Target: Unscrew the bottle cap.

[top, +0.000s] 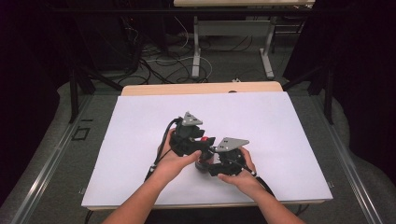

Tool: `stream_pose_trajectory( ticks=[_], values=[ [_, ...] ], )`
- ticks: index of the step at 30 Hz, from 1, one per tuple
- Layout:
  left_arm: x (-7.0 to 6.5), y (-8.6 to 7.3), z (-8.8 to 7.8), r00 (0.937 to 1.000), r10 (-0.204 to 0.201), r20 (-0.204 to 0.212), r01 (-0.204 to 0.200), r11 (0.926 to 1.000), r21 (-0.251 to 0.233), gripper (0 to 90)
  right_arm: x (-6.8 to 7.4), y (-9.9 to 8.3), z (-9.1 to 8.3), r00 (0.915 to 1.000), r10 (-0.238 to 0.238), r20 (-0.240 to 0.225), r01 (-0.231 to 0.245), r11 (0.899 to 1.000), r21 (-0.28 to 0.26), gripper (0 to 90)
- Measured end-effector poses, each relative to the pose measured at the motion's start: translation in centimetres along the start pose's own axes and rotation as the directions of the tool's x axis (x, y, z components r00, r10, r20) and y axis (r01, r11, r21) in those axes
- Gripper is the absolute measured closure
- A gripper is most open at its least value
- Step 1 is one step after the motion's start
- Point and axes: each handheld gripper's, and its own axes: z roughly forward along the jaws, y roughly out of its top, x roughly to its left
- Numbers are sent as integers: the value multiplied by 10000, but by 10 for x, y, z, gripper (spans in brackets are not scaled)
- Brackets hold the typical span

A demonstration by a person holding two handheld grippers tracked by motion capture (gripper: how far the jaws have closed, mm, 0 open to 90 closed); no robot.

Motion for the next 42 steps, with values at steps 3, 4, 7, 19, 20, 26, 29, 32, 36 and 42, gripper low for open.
stream_pose_trajectory(
  ticks=[3,4,7,19,20,26,29,32,36,42],
  values=[
    [12,4,-6,9931,317,1133,-325,9995,54,455,1,1,-2,9996,-92,-280,92,10000,-2,328],
    [19,4,-8,9813,569,1838,-619,9979,215,452,1,2,-3,9989,-179,-423,183,9998,93,328],
    [25,5,-9,9653,1088,2375,-1210,9920,372,454,1,3,-4,9979,-233,-601,243,9996,161,328],
    [36,-1,-3,9058,1912,3782,-2345,9695,716,570,4,4,-3,9912,-624,-1172,630,9980,20,328],
    [36,-1,-2,9060,1859,3803,-2290,9708,710,591,4,4,-3,9909,-623,-1194,633,9980,41,328],
    [36,0,-2,9278,1658,3342,-2057,9747,873,610,3,3,-3,9934,-489,-1041,495,9988,36,329],
    [32,-1,-2,9481,1390,2859,-1646,9840,675,612,2,4,-3,9957,-367,-845,371,9993,32,329],
    [24,0,-2,9690,1197,2164,-1329,9900,479,613,1,5,-5,9977,-260,-619,258,9997,-41,329],
    [14,3,-1,9875,843,1335,-897,9954,348,614,1,7,-7,9997,-91,-233,88,9999,-142,331],
    [4,7,1,9989,348,315,-352,9993,138,615,0,10,-8,9994,66,348,-58,9997,-221,333]
  ],
)
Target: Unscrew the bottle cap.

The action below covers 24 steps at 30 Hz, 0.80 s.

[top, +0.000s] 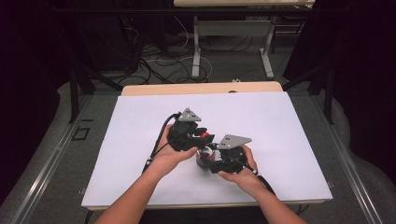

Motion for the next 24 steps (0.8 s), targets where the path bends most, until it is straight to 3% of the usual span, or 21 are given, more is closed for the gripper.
stream_pose_trajectory(
  ticks=[2,4,6,8,11,13,14,16,17,21,24],
  values=[
    [-3,2,1,9993,-209,-305,208,9998,-52,614,-1,1,-1,10000,58,50,-58,10000,3,333],
    [-5,3,1,9986,-394,-360,395,9992,8,611,-2,1,-1,10000,74,51,-74,10000,-19,333],
    [-2,5,0,9995,-271,-177,271,9996,-18,600,-3,2,-3,10000,70,-8,-70,9999,131,333],
    [2,6,-2,9994,-221,261,226,9996,-181,541,-3,3,-2,9999,122,-74,-122,9999,3,332],
    [10,7,-9,9977,197,649,-164,9985,-515,447,-4,3,-2,9996,3,-277,-4,10000,-23,332],
    [16,6,-13,9914,517,1199,-452,9974,-561,437,-4,4,-2,9993,-62,-375,59,10000,-62,332],
    [20,5,-15,9844,720,1604,-644,9966,-518,432,-5,4,-2,9991,-154,-403,151,9999,-84,332],
    [23,3,-17,9768,1125,1824,-1036,9929,-577,433,-5,4,-2,9983,-90,-571,84,9999,-118,332],
    [25,2,-18,9718,1244,2004,-1195,9922,-365,434,-5,5,-3,9979,-132,-631,127,9999,-89,332],
    [32,-3,-17,9681,1304,2140,-1249,9914,-391,449,-4,5,-2,9969,-286,-729,272,9994,-196,332],
    [35,-5,-14,9612,1313,2428,-1243,9913,-441,454,-3,5,-2,9964,-274,-803,264,9996,-131,332]
  ],
)
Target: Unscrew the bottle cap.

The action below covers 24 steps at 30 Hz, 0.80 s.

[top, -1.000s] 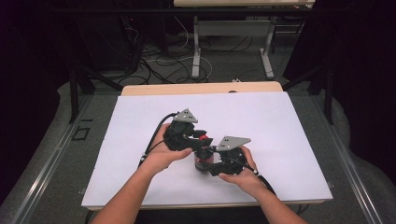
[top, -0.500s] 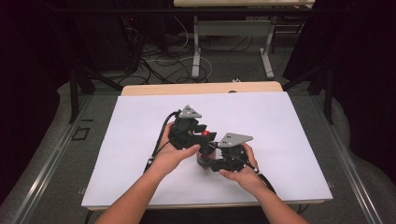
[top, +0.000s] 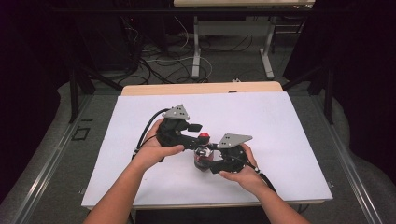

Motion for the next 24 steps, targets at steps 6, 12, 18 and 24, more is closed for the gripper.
stream_pose_trajectory(
  ticks=[6,12,18,24],
  values=[
    [1,-2,7,9998,-16,174,16,10000,11,479,2,-1,1,10000,-36,-88,36,10000,1,332],
    [-2,-1,15,9991,221,362,-227,9996,160,561,3,-1,1,9998,-100,-187,102,9999,130,332],
    [-10,1,17,9996,173,-225,-167,9995,280,608,3,-2,2,9999,-102,-114,104,9999,137,332],
    [-23,2,23,9810,-823,-1758,838,9965,13,610,4,-2,3,9996,37,294,-38,10000,38,333]
  ],
)
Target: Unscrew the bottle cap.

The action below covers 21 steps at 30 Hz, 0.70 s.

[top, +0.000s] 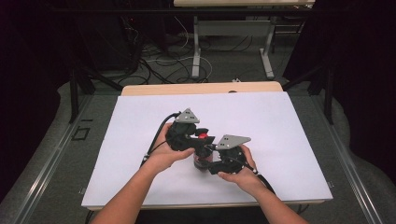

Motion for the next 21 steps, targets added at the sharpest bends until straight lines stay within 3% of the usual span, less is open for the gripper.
stream_pose_trajectory(
  ticks=[4,6,9,12,14,16,19,21],
  values=[
    [-11,1,3,9915,-358,-1252,356,9994,-37,611,0,0,1,9995,61,296,-62,10000,39,333],
    [-15,2,4,9865,-501,-1559,499,9987,-52,611,0,0,0,9993,124,351,-127,9999,74,333],
    [-16,4,5,9836,-622,-1693,631,9980,2,610,-1,0,-1,9993,146,354,-152,9997,182,333],
    [-13,5,3,9898,-609,-1287,612,9981,-17,591,-2,0,0,9993,185,334,-184,9998,-29,333],
    [-9,6,1,9958,-432,-807,416,9989,-204,511,-2,0,0,9993,213,304,-213,9998,-10,332],
    [-5,8,-5,9987,-360,-355,356,9993,-139,492,-3,-1,0,9996,187,228,-186,9998,-54,332],
    [4,8,-12,9996,57,269,-56,10000,-24,472,-2,-1,-1,9998,161,94,-161,9999,-12,332],
    [9,7,-16,9970,224,737,-224,9997,-2,473,-2,0,-1,9999,126,-48,-125,9999,118,332]
  ],
)
